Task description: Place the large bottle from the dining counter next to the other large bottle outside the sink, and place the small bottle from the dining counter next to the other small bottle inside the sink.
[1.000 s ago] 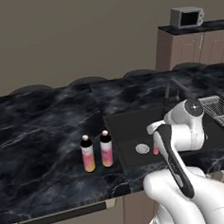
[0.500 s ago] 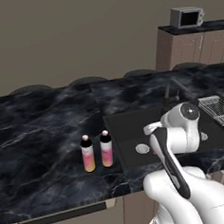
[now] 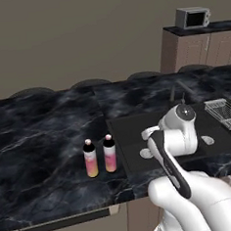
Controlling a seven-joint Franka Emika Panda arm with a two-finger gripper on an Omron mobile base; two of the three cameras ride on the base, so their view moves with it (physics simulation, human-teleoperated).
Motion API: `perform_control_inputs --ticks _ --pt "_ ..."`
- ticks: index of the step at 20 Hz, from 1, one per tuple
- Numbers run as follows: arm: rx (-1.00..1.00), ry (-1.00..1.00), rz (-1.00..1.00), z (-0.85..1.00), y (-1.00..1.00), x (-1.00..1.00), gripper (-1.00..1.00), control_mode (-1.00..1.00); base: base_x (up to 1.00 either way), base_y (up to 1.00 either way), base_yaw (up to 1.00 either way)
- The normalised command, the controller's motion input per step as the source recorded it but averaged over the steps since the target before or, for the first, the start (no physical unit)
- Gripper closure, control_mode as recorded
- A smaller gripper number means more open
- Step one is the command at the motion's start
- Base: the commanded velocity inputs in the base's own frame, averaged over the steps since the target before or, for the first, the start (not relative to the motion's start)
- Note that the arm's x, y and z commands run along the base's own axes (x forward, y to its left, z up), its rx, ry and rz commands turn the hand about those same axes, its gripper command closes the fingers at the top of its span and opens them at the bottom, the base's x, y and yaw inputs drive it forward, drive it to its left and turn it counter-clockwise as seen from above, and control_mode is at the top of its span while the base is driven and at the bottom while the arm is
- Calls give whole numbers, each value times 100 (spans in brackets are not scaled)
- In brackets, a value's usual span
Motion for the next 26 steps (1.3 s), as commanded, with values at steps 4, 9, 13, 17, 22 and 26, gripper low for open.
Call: perform_control_inputs --ticks 4,9,13,17,22,26 --pt "3 0 0 -23 3 17 100 -100 0 0 0" --pt "3 0 0 -26 0 23 100 -100 0 0 0" --pt "0 0 0 -27 0 17 100 -100 0 0 0" --pt "0 0 0 -24 2 16 100 -100 0 0 0" --pt "0 0 0 -24 0 13 100 -100 0 0 0" --pt "0 0 0 -29 0 8 100 -100 0 0 0"
